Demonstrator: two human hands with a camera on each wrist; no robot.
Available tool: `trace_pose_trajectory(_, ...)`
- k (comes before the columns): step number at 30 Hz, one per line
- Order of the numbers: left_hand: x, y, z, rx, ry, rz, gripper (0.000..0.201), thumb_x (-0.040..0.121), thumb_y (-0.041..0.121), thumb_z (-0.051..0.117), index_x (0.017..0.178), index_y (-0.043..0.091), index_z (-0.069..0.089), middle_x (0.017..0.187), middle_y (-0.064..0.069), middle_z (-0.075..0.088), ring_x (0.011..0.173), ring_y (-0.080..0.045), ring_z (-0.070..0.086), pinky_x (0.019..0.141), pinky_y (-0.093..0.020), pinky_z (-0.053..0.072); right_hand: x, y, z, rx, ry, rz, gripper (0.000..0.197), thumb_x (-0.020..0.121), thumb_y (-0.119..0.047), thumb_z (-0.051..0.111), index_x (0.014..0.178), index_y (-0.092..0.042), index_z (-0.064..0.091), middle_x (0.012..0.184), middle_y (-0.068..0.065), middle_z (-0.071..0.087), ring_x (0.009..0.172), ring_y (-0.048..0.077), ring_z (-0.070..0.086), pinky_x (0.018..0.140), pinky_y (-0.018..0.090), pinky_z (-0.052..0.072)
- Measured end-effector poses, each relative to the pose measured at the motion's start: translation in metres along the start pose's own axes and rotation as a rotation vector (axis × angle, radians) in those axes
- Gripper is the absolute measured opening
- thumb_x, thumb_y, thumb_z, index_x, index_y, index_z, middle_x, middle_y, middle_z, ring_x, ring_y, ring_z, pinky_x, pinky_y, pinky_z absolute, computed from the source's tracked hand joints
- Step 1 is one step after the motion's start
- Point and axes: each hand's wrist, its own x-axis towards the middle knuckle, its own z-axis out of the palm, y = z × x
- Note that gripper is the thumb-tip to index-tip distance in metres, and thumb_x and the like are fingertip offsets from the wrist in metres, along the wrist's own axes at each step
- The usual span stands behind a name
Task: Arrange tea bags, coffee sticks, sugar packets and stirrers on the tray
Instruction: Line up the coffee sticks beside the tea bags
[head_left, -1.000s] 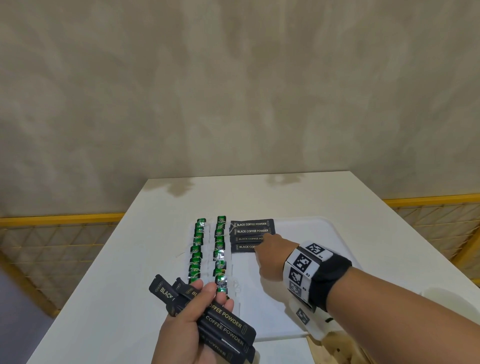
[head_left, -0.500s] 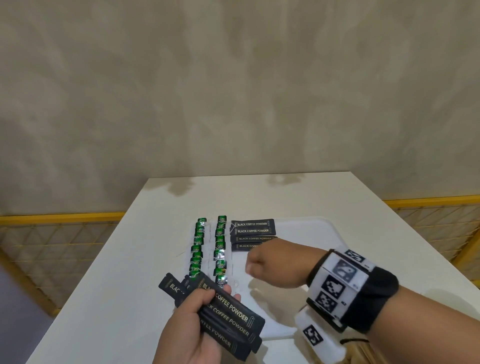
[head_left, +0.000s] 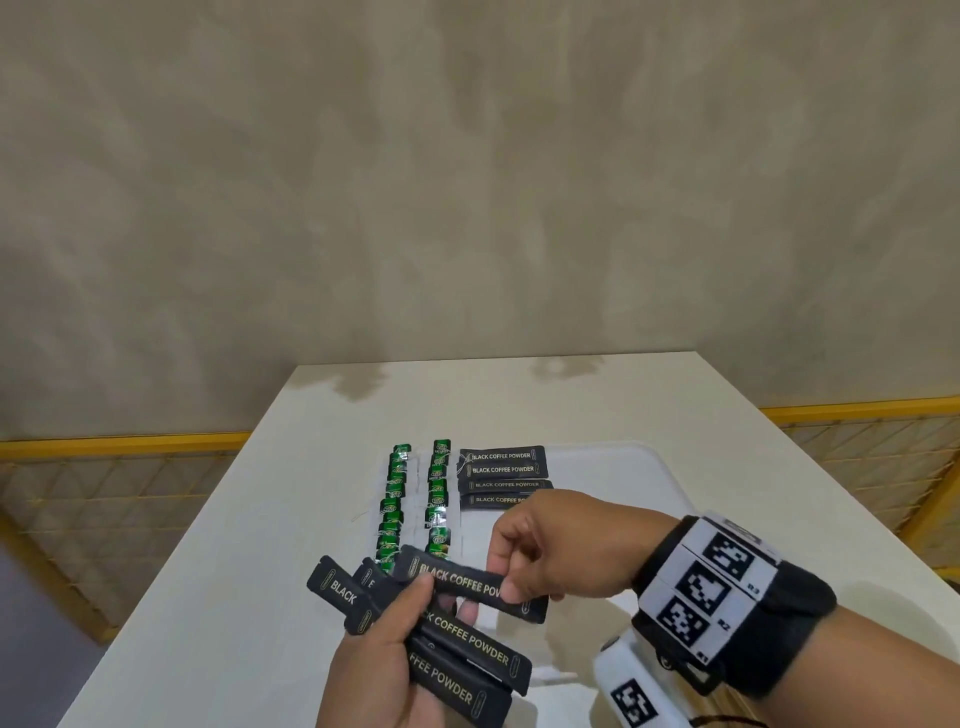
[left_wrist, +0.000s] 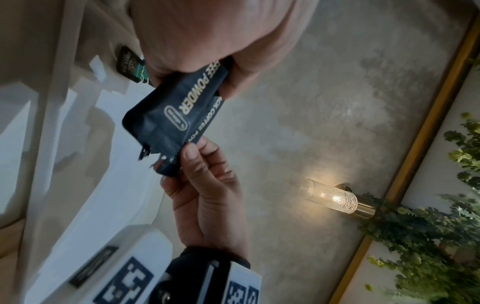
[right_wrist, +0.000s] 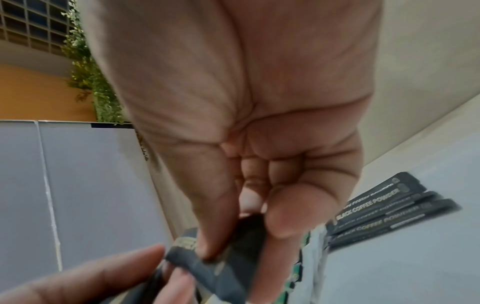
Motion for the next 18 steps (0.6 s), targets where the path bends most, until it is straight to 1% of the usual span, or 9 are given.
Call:
trace_pose_trajectory(1,-0.001,0.001,0.001,-0.045,0.003,-0.011,0.006,0.083,-0.004,0.061,0.087,0.002,0.062,0.057,-0.017,0.066,0.05,-0.024,0.066,0.047,-0.036,0.058,0.001,0.002,-0.003,-0.016,0.026,0.015,0.01,0.087,-0.017,0.07,0.09,-0.025,0.063,0.076,-0.011,0.066,0.055,-0.001,0.055,0.063,0.019,0.049)
trace_pose_trajectory(2,-0.003,0.002,0.002,-0.081,0.0,-0.018,0.009,0.086,-0.005,0.058,0.087,0.004,0.06,0.053,-0.015,0.064,0.053,-0.024,0.064,0.049,-0.036,0.058,0.003,0.005,-0.006,-0.038,0.06,0.036,0.01,0.088,-0.018,0.069,0.09,-0.025,0.063,0.074,-0.012,0.064,0.055,-0.002,0.053,0.063,0.018,0.047)
trace_pose_trajectory(5,-0.005,0.004,0.003,-0.097,-0.007,-0.042,0.009,0.088,-0.003,0.056,0.09,0.005,0.059,0.051,-0.013,0.063,0.067,-0.026,0.058,0.051,-0.041,0.059,0.012,0.018,-0.017,-0.186,0.159,0.13,0.008,0.089,-0.019,0.066,0.092,-0.024,0.061,0.076,-0.015,0.057,0.067,0.001,0.052,0.061,0.016,0.039)
trace_pose_trajectory(7,-0.005,0.006,0.002,-0.1,-0.006,-0.07,0.007,0.09,0.0,0.056,0.09,0.006,0.059,0.053,-0.012,0.063,0.07,-0.027,0.058,0.053,-0.043,0.059,0.019,0.026,-0.021,-0.291,0.174,0.204,0.008,0.09,-0.016,0.064,0.097,-0.02,0.064,0.084,-0.011,0.058,0.08,0.008,0.053,0.066,0.019,0.04)
trace_pose_trajectory(9,-0.006,0.006,0.003,-0.101,0.004,-0.084,0.005,0.09,0.002,0.056,0.092,0.006,0.058,0.061,-0.014,0.061,0.07,-0.027,0.058,0.062,-0.047,0.058,0.025,0.032,-0.02,-0.395,0.152,0.262,0.017,0.091,-0.011,0.061,0.107,-0.012,0.065,0.098,-0.004,0.062,0.088,0.012,0.051,0.072,0.021,0.039)
trace_pose_trajectory(10,-0.005,0.006,0.003,-0.098,0.005,-0.084,0.004,0.09,0.002,0.057,0.092,0.006,0.058,0.061,-0.014,0.06,0.07,-0.027,0.058,0.064,-0.047,0.058,0.028,0.033,-0.019,-0.439,0.132,0.284,0.021,0.092,-0.01,0.059,0.112,-0.01,0.065,0.104,-0.002,0.062,0.089,0.013,0.05,0.071,0.02,0.039)
trace_pose_trajectory(13,-0.004,0.004,0.002,-0.103,0.007,-0.081,0.004,0.09,0.003,0.057,0.088,0.007,0.058,0.049,-0.011,0.061,0.071,-0.026,0.058,0.067,-0.048,0.057,0.035,0.032,-0.016,-0.536,0.083,0.322,0.026,0.093,-0.006,0.054,0.118,-0.01,0.064,0.107,-0.002,0.061,0.089,0.012,0.047,0.058,0.018,0.036)
trace_pose_trajectory(16,-0.002,0.004,0.003,-0.119,0.019,-0.09,0.006,0.091,0.005,0.057,0.087,0.009,0.057,0.064,-0.011,0.058,0.07,-0.025,0.057,0.072,-0.047,0.052,0.043,0.033,-0.014,-0.563,0.078,0.335,0.029,0.093,-0.003,0.052,0.118,-0.01,0.063,0.121,0.0,0.064,0.09,0.012,0.049,0.058,0.016,0.036)
trace_pose_trajectory(18,-0.002,0.005,0.004,-0.134,0.022,-0.099,0.005,0.091,0.006,0.057,0.088,0.009,0.057,0.07,-0.012,0.055,0.068,-0.024,0.056,0.072,-0.047,0.051,0.045,0.033,-0.013,-0.543,0.146,0.325,0.027,0.093,-0.004,0.052,0.116,-0.011,0.065,0.121,0.002,0.064,0.095,0.016,0.056,0.071,0.02,0.046)
